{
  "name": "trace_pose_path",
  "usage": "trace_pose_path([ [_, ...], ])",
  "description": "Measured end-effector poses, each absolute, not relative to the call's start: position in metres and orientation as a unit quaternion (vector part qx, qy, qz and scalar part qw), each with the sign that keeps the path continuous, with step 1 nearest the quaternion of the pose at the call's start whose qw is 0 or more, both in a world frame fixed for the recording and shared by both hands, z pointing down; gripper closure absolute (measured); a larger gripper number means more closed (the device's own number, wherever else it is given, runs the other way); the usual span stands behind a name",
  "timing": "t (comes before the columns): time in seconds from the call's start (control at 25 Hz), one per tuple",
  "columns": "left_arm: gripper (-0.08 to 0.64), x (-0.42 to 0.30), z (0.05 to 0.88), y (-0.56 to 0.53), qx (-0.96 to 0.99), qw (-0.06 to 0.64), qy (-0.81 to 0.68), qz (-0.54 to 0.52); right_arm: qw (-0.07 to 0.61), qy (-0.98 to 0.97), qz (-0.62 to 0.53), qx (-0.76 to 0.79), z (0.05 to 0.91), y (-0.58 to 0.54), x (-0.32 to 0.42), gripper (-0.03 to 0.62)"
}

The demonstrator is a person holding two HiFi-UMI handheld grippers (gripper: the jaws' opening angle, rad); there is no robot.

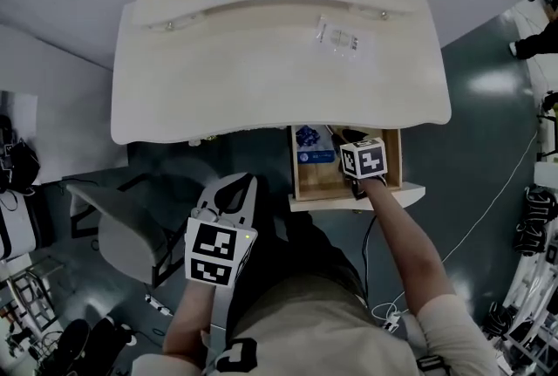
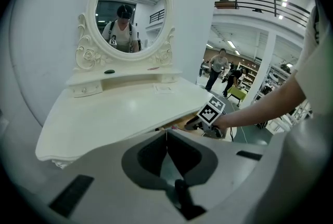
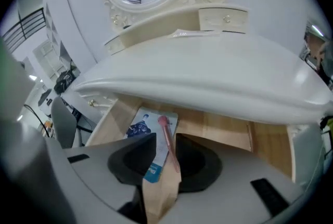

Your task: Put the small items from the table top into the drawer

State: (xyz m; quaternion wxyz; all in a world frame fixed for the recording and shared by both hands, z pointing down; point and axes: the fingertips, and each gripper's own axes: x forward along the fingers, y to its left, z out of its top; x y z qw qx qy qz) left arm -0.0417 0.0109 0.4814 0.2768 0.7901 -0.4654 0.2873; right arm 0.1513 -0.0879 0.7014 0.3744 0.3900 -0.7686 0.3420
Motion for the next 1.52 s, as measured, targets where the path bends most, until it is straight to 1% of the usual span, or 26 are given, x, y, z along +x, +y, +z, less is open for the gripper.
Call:
trace_pose_path([
  [0.12,0.503,-0.046,0.472,0.009,0.794,0.269,-0.466,0.284,0.349,-0.763,0.357,0.411,0.683,-0.082,0.153,0.483],
  [0.36,0.503,-0.053,0.45,0.005,0.802,0.248,-0.468,0.276,0.34,-0.746,0.36,0.445,0.66,-0.067,0.166,0.485],
  [0.56,0.503,-0.061,0.427,-0.003,0.811,0.224,-0.472,0.265,0.311,-0.748,0.359,0.464,0.633,-0.073,0.161,0.485],
  [0.96,0.503,-0.089,0.402,0.005,0.816,0.203,-0.481,0.248,0.281,-0.77,0.337,0.464,0.586,-0.075,0.124,0.485],
  [1.52,0.502,-0.147,0.385,0.005,0.819,0.186,-0.497,0.219,0.255,-0.817,0.278,0.436,0.526,-0.1,0.042,0.485],
])
